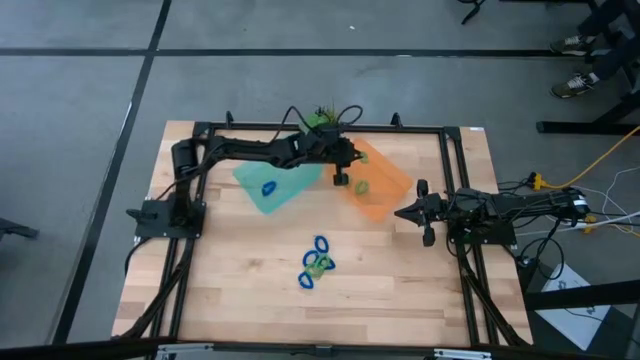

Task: Sort spring keychains
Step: Put the green spring keychain into the orange bin, then put the blue spring keychain into the green bin

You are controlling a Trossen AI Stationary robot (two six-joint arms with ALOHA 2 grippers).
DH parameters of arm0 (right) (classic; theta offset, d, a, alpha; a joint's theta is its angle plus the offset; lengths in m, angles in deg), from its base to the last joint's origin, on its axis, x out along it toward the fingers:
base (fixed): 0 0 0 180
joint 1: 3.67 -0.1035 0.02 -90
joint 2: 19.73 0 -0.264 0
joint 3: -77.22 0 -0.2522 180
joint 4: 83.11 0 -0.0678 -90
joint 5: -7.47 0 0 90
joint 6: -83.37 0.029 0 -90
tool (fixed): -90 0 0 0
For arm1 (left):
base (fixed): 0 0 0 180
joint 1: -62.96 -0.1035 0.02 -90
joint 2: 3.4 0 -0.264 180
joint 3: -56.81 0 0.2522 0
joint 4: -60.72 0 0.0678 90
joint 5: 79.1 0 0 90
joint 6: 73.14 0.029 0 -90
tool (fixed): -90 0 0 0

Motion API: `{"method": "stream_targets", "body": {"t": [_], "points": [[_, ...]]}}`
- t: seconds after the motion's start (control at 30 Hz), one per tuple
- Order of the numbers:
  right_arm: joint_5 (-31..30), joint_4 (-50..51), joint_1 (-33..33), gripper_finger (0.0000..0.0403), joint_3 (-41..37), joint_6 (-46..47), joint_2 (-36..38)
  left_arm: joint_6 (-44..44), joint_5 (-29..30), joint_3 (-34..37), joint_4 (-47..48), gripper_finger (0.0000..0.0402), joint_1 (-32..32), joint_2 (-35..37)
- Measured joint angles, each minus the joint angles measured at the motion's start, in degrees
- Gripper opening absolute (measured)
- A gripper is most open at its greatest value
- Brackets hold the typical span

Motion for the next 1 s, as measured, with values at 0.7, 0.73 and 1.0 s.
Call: {"method": "stream_targets", "body": {"t": [0.7, 0.73, 1.0], "points": [[0.00, 0.00, 0.00, 0.0007, 0.00, 0.00, 0.00, 5.57, 8.62, 0.04, 2.87, 0.0096, 1.82, -1.77], [0.00, 0.02, -0.01, 0.0007, 0.00, 0.00, 0.00, 5.58, 9.09, 0.04, 2.87, 0.0104, 2.09, -1.77], [0.00, 0.02, -0.02, 0.0007, 0.00, 0.00, 0.00, 5.15, 16.17, 0.04, 2.85, 0.0136, 4.98, -1.77]]}}
